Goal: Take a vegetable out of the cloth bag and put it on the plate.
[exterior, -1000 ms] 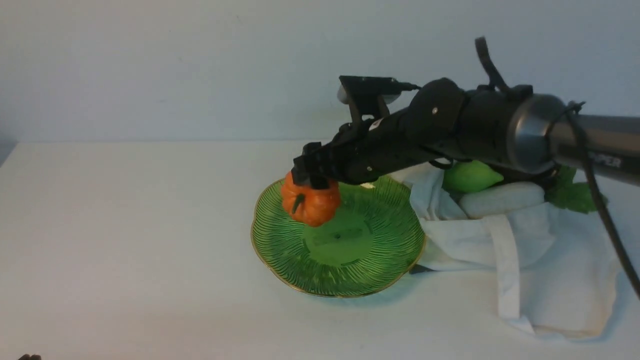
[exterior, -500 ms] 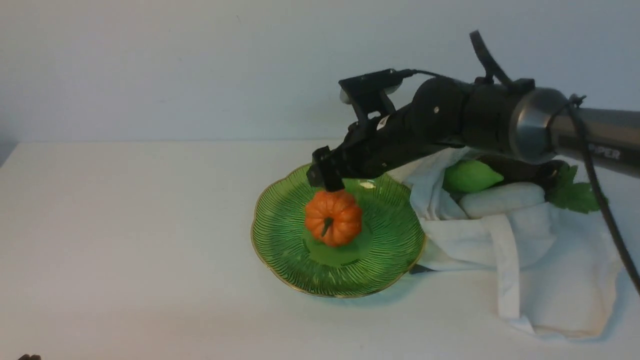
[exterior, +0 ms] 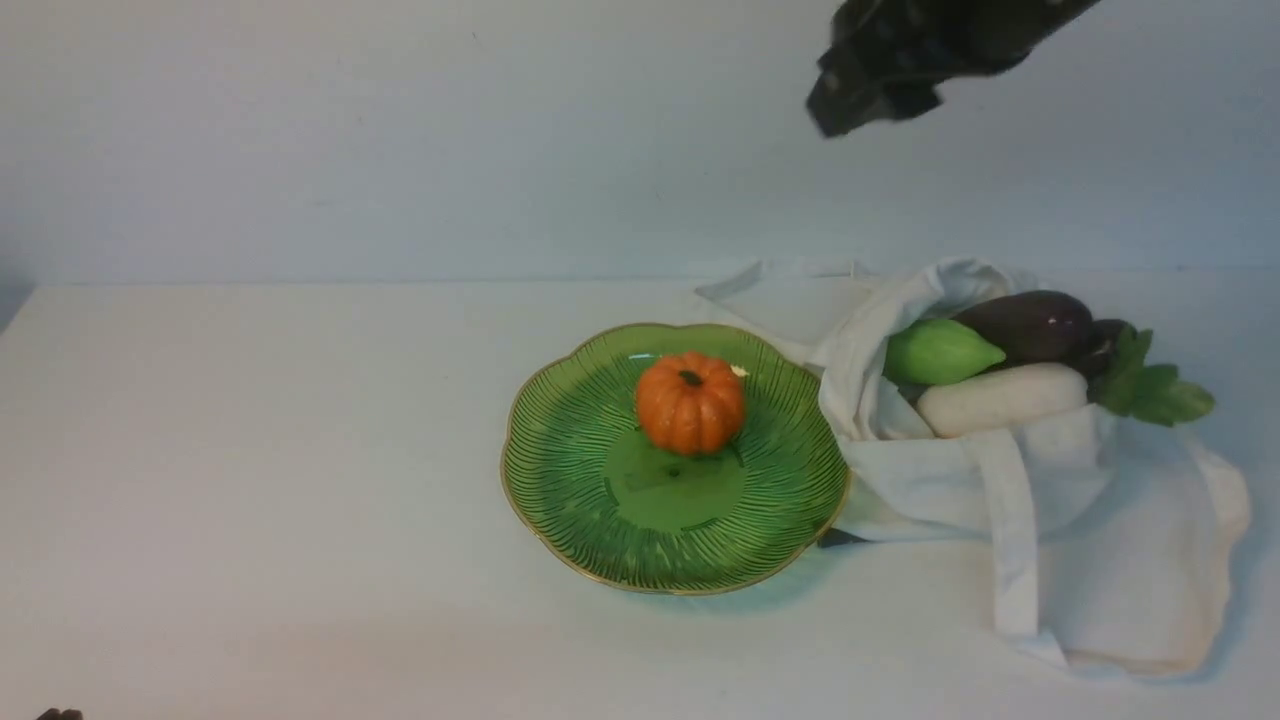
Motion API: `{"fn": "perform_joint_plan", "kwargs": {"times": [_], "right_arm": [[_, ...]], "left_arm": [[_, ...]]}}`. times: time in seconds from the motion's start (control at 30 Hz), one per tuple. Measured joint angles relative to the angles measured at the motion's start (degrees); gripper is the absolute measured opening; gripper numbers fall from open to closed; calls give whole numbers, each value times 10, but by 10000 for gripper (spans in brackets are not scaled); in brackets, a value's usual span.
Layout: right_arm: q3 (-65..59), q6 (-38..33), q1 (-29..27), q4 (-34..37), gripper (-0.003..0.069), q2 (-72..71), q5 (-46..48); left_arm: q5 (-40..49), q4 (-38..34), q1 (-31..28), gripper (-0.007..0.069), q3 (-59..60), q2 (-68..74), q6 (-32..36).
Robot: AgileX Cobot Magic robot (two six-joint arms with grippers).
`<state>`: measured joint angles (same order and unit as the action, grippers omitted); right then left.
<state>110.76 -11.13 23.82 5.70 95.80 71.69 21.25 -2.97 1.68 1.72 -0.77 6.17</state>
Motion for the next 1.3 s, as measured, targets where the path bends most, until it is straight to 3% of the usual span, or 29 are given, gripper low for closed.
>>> {"fn": "perform_joint_plan", "kwargs": {"times": [0.07, 0.13, 0.23, 0.33, 0.37, 0.5, 0.63, 0.67, 0.87, 1.3], "right_arm": [[-7, 14, 0, -17, 182, -18, 1], [-49, 45, 0, -57, 43, -74, 4], [-120, 61, 0, -80, -4, -156, 5], [-179, 80, 0, -85, -12, -213, 5], [-261, 97, 0, -85, -14, -277, 0], [-447, 125, 0, -86, -14, -420, -109], [-659, 150, 0, -86, -15, -546, -306], [-731, 154, 0, -87, -15, -579, -392], [-897, 155, 0, -87, -15, -623, -642], [-912, 157, 0, -87, -15, -623, -671]], "left_arm": [[0, 0, 0, -5, 0, 0, 0], [0, 0, 0, -5, 0, 0, 0], [0, 0, 0, -5, 0, 0, 0], [0, 0, 0, -5, 0, 0, 0], [0, 0, 0, -5, 0, 0, 0], [0, 0, 0, -5, 0, 0, 0], [0, 0, 0, -5, 0, 0, 0], [0, 0, 0, -5, 0, 0, 0], [0, 0, 0, -5, 0, 0, 0], [0, 0, 0, -5, 0, 0, 0]]}}
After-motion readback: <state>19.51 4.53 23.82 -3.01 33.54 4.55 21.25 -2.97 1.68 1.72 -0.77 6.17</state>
